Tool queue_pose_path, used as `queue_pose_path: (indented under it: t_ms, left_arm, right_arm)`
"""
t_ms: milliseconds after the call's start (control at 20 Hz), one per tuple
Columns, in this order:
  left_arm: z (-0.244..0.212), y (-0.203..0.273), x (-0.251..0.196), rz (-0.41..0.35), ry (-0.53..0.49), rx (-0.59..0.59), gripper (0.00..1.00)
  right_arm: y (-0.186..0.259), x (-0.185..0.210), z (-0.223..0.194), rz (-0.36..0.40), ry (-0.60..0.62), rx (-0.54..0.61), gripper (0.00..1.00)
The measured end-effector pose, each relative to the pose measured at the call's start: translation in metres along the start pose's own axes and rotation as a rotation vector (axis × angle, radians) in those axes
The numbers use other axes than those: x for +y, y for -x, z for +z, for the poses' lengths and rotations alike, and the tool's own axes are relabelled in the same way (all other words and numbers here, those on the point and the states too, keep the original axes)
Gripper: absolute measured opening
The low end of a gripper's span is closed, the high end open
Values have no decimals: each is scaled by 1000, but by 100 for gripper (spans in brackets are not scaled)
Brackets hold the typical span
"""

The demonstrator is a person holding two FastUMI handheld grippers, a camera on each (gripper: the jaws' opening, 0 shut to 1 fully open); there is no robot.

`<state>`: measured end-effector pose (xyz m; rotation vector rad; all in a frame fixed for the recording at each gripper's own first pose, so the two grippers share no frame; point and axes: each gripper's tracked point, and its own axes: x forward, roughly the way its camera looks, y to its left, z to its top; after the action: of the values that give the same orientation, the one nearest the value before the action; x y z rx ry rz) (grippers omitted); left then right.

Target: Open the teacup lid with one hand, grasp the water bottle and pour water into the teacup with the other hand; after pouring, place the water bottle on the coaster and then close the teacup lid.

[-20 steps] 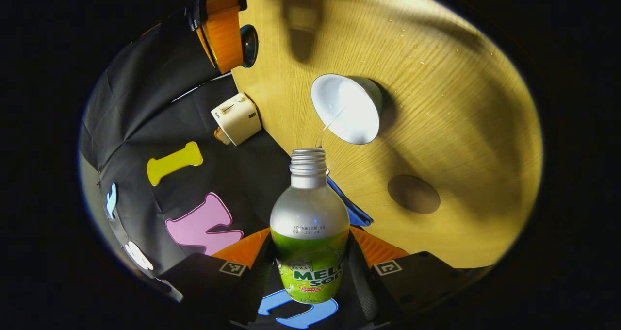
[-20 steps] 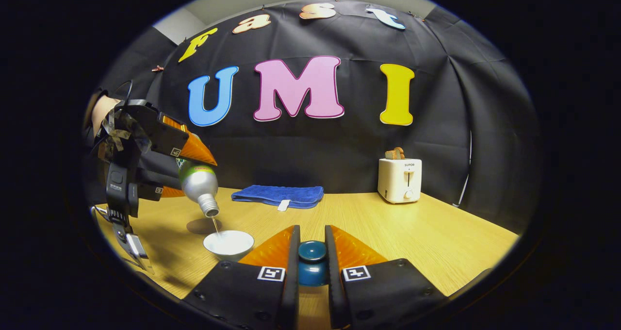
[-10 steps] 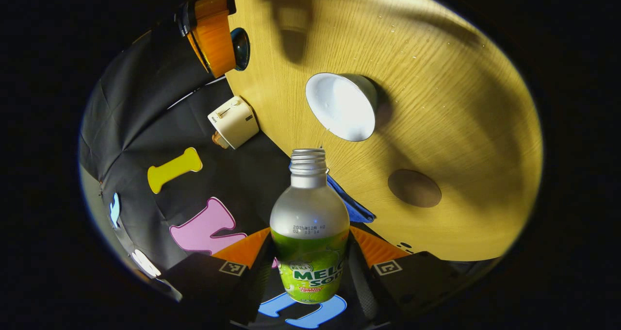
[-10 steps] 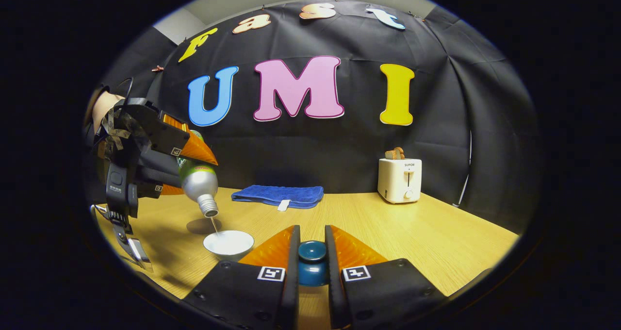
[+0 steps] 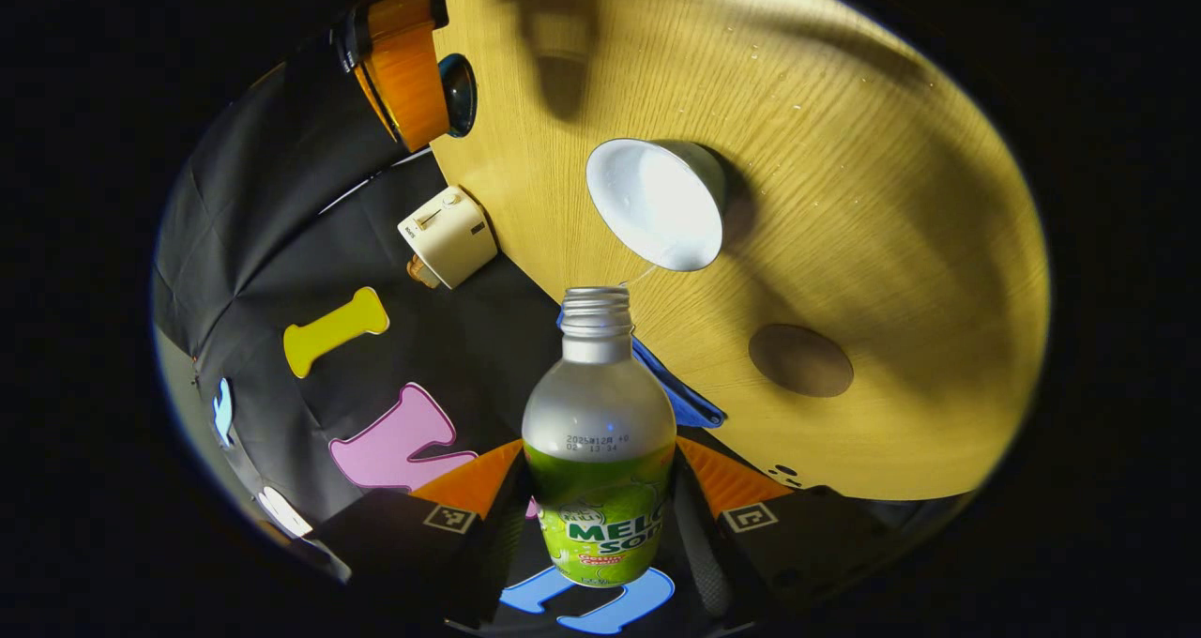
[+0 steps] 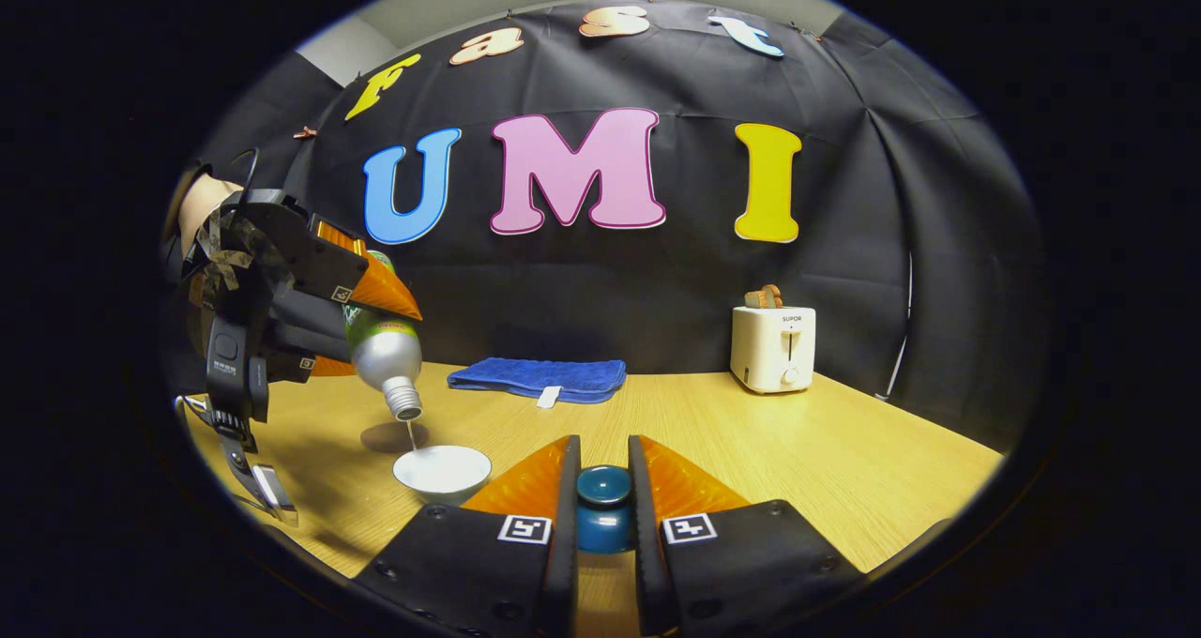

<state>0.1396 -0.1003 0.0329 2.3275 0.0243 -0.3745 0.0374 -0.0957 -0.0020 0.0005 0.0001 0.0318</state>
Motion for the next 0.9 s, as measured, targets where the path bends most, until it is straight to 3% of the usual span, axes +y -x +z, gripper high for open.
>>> queue_pose_path:
  t_ms: [250,400,700,900]
  left_arm:
    - [1,-3,-8,-13,61,-21,80]
    - [5,-5,-15,11,203,-55,80]
    - [-3,9,-33,97,751,-78,79]
    - [-19,19,-28,192,1223,-101,79]
  right_arm:
    - [0,0,0,0,0,0,29]
    - [0,0,0,-1,0,0,29]
    - [-1,-6,1,-24,1,-2,28]
    - [-1,-4,0,-24,1,-1,29]
